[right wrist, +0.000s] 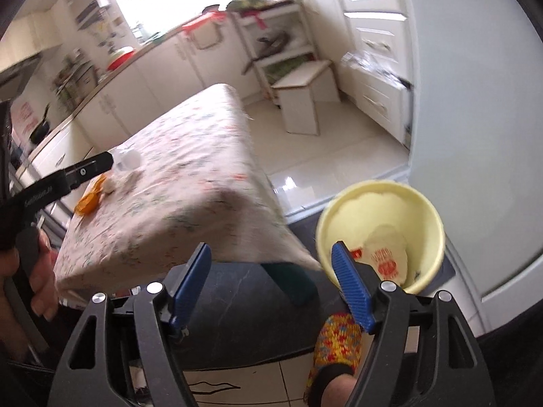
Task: Collect trash
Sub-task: 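Return both tools to the table, then grasp the orange peel with the left tool while the right tool grasps the white tissue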
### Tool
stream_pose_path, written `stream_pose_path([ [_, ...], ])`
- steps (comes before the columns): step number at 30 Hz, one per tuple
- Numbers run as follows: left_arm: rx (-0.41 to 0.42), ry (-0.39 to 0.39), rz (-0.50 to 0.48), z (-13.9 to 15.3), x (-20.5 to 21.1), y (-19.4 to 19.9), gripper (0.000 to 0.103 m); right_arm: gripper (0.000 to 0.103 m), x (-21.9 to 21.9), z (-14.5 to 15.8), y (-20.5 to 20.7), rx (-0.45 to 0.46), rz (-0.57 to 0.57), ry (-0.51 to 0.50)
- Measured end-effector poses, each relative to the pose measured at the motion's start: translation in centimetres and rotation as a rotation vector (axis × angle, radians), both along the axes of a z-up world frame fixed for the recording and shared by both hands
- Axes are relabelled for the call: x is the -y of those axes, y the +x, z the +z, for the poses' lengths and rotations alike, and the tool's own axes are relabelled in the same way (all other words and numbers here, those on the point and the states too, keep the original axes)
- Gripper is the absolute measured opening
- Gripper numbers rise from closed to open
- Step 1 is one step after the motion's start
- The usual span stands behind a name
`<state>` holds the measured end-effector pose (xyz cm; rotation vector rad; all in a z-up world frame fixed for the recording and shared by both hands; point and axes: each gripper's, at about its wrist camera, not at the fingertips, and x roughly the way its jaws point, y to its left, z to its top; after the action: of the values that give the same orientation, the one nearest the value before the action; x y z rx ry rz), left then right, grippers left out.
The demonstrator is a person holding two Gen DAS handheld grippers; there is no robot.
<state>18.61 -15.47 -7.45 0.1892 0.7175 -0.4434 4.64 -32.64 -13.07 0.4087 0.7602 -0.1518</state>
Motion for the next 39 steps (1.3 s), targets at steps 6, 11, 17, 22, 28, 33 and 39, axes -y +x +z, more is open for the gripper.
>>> stream_pose_path([
  [6, -0.012, 0.007, 0.18, 0.7, -8.6, 3.0, 0.076, 0.072, -4.7, 1.3, 1.5, 0.05, 0.132, -0.109],
  [11, -0.084, 0.054, 0.3, -0.2, -15.3, 7.4, 0.076, 0.074, -8.4, 1.8, 3.7, 0.071, 0.233, -0.144],
  [17, -0.158, 0.096, 0.333, -2.4, -19.2, 11.7, 0.076, 0.074, -12.9, 2.5, 7.3, 0.089, 0.342, -0.15],
  [22, -0.156, 0.14, 0.279, -3.4, -18.3, 13.6, 0.076, 0.074, -16.6, 2.7, 10.9, 0.09, 0.422, -0.163],
  [28, -0.18, 0.154, 0.236, -4.2, -17.9, 15.9, 0.076, 0.074, -18.1, 2.1, 15.0, 0.048, 0.441, -0.157],
  [33, -0.229, 0.182, 0.2, -5.7, -17.5, 17.7, 0.076, 0.074, -17.7, 1.2, 19.3, -0.016, 0.404, -0.086],
  [39, -0.282, 0.211, 0.148, -7.0, -17.4, 18.2, 0.034, 0.068, -18.1, 0.7, 23.2, -0.053, 0.361, -0.022],
])
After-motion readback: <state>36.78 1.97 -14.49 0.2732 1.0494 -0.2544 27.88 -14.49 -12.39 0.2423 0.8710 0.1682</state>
